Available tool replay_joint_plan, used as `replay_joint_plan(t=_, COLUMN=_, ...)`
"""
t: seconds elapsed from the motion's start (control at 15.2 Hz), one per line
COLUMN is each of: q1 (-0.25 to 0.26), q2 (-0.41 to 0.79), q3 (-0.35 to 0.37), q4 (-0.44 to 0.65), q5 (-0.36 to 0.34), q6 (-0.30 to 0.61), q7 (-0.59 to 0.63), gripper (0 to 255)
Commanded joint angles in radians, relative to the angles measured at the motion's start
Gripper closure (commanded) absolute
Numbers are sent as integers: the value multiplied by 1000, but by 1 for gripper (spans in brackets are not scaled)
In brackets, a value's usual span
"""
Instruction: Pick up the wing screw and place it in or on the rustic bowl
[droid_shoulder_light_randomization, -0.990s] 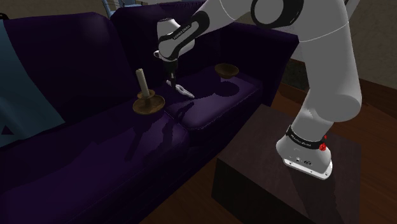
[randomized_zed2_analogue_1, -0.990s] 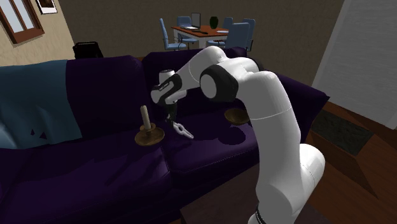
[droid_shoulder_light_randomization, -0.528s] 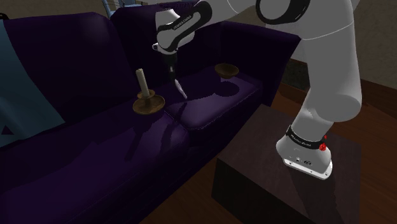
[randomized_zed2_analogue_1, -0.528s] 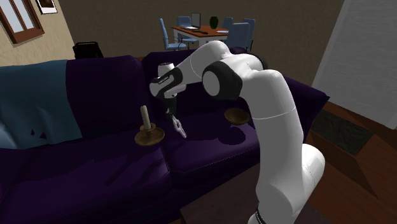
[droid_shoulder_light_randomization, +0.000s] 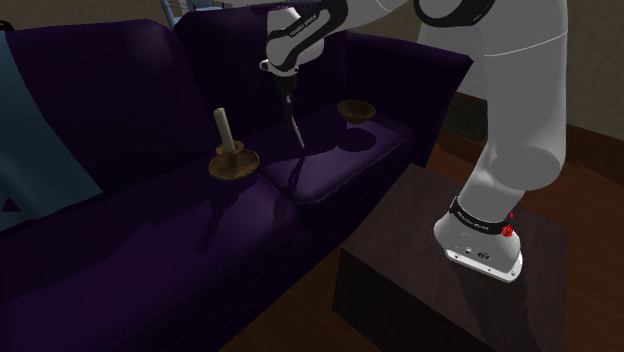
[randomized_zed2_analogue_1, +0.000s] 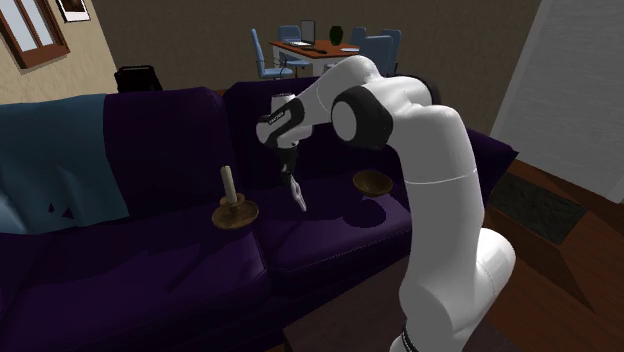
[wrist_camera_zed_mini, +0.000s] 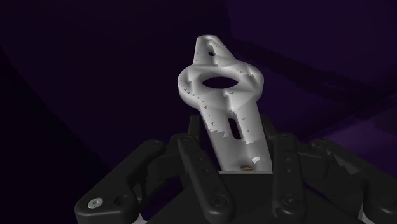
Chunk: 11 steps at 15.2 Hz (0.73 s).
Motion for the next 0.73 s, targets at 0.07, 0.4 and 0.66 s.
replay_joint_plan(t=0.07, q1=-49, q2=-18, q3=-15, q4=-25, q5=8, q6=9, q7=-68, gripper=255)
replay_joint_plan(t=0.4, q1=-125, q2=-31, q3=-41, q4=-46, q5=21, q6=16, q7=-176, gripper=255)
replay_joint_plan(t=0.66, q1=-188, q2=-27, q3=-60, q4=-39, q5=32, q6=14, q7=-263, gripper=255)
